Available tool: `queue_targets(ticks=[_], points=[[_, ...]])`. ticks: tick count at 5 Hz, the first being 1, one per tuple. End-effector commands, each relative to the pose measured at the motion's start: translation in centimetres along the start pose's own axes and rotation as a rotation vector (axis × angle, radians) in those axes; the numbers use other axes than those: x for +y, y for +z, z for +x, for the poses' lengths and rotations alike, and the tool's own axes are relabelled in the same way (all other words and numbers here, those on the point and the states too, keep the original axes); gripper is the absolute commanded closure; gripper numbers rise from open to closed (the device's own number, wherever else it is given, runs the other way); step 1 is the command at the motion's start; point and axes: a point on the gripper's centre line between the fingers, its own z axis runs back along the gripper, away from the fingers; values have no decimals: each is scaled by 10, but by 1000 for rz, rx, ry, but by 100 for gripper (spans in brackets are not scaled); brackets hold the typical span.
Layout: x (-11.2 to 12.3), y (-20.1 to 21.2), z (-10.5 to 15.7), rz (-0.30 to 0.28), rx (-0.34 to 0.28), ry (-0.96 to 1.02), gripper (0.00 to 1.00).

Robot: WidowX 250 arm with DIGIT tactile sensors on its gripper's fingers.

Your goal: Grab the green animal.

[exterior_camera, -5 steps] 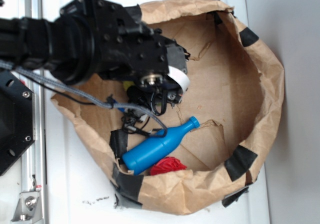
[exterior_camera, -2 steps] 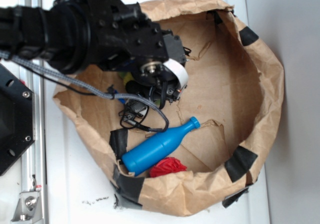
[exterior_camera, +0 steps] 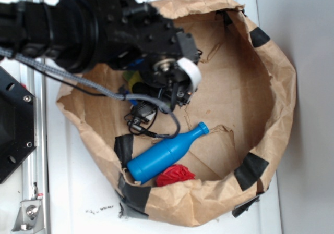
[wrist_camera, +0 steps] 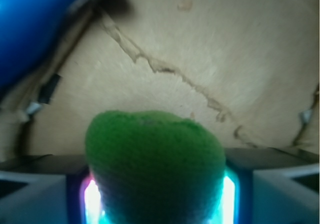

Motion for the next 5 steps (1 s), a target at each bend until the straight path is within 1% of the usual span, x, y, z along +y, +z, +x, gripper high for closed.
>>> queue_targets(ticks=[1, 2, 3, 4, 5], points=[[-11, 112, 27, 86, -67, 188, 100], [-17, 154, 40, 106, -15, 362, 100], [-25, 153, 47, 126, 11, 471, 100], [-31, 155, 49, 88, -27, 446, 100], [-32, 152, 49, 112, -42, 442, 100]])
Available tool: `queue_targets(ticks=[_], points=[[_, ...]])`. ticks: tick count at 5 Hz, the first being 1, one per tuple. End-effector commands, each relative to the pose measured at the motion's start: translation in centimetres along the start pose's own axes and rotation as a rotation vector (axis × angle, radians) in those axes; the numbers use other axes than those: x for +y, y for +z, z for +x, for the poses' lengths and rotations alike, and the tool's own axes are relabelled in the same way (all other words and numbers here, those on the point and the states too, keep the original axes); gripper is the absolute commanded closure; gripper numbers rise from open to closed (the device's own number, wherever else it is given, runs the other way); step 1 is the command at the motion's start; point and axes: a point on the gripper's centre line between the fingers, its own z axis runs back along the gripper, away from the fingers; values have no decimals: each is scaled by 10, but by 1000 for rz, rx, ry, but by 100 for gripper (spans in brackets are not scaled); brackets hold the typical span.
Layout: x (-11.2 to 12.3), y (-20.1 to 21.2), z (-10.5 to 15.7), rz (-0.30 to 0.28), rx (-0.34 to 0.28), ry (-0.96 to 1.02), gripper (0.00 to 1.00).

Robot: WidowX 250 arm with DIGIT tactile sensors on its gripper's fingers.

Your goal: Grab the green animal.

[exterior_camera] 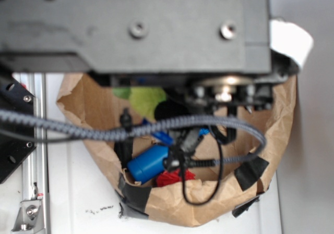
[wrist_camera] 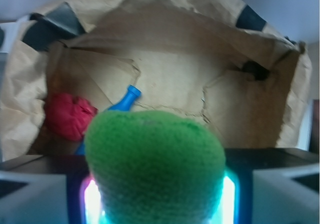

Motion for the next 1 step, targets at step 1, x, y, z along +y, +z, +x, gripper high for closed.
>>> queue_targets(ticks=[1], points=[[-9, 12, 11, 16, -89, -17, 100]])
